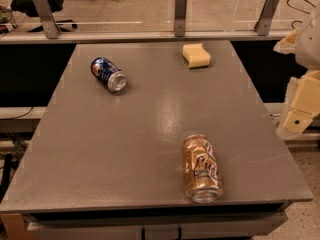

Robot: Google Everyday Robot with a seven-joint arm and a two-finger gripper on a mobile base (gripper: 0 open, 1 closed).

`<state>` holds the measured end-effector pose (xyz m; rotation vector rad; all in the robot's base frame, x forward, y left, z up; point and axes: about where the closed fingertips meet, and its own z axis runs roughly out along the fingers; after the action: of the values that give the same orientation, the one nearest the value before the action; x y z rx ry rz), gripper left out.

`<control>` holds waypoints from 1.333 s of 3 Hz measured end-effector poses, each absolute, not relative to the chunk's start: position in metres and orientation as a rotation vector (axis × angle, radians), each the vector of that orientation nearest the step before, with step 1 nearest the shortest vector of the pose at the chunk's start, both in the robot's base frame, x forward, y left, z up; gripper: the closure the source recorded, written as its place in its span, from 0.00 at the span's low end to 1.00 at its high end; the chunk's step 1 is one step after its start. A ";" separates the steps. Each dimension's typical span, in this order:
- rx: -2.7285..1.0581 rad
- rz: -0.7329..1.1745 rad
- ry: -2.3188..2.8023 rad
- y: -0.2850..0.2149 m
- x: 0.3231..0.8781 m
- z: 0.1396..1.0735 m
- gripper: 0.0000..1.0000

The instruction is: Place pepsi can upright

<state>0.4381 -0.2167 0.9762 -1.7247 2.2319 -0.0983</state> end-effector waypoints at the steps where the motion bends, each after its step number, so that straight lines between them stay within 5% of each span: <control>1: -1.725 -0.099 2.232 -0.217 0.438 0.976 0.00; 4: -1.710 0.065 2.080 -0.082 0.531 0.958 0.00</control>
Offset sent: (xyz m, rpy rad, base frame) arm 0.0528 0.0648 -0.0173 0.0853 0.0042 0.0762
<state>0.5309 -0.0825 0.9577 -1.7096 2.0797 0.0653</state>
